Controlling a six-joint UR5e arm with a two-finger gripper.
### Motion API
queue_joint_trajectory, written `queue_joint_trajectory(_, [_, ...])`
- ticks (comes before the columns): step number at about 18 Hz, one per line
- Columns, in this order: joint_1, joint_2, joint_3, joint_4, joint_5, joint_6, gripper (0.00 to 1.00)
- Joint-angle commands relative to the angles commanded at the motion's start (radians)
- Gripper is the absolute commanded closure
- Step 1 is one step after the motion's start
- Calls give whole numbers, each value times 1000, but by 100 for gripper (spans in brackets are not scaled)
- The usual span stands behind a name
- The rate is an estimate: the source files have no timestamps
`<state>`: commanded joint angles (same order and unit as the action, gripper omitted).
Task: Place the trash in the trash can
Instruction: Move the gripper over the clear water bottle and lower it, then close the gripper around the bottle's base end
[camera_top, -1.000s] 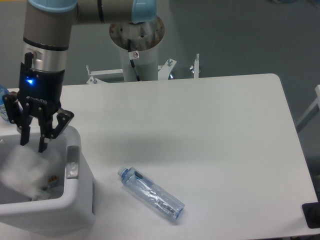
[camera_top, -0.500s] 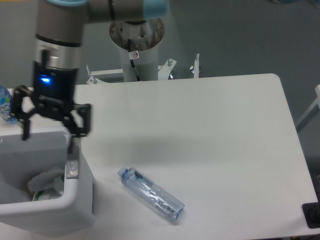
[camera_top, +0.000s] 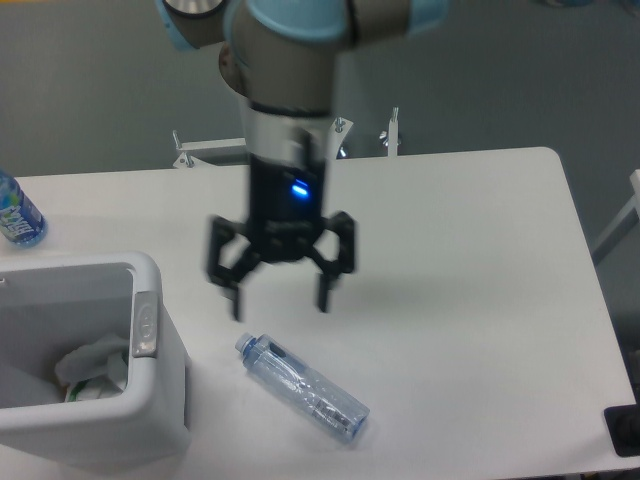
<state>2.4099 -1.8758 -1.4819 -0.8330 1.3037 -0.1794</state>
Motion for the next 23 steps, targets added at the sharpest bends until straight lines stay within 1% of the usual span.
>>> queue_joint_trajectory(3, [-2, -87, 6, 0, 37, 0, 0])
queue_joint_trajectory(5, [-3, -138, 9, 0, 39, 3, 0])
queue_joint_trajectory(11, [-3, -233, 29, 8, 39, 5, 0])
queue_joint_trajectory(12, [-5, -246, 29, 8, 39, 5, 0])
queue_joint_trajectory(14, [-5, -275, 49, 6, 39, -2, 0])
queue_joint_trajectory(17, [-5, -292, 45, 6, 40, -5, 0])
queue_joint_trajectory(21, [-11, -339, 51, 11, 109, -60, 0])
queue_joint_trajectory(23, [-11, -345, 51, 9, 118, -69, 0])
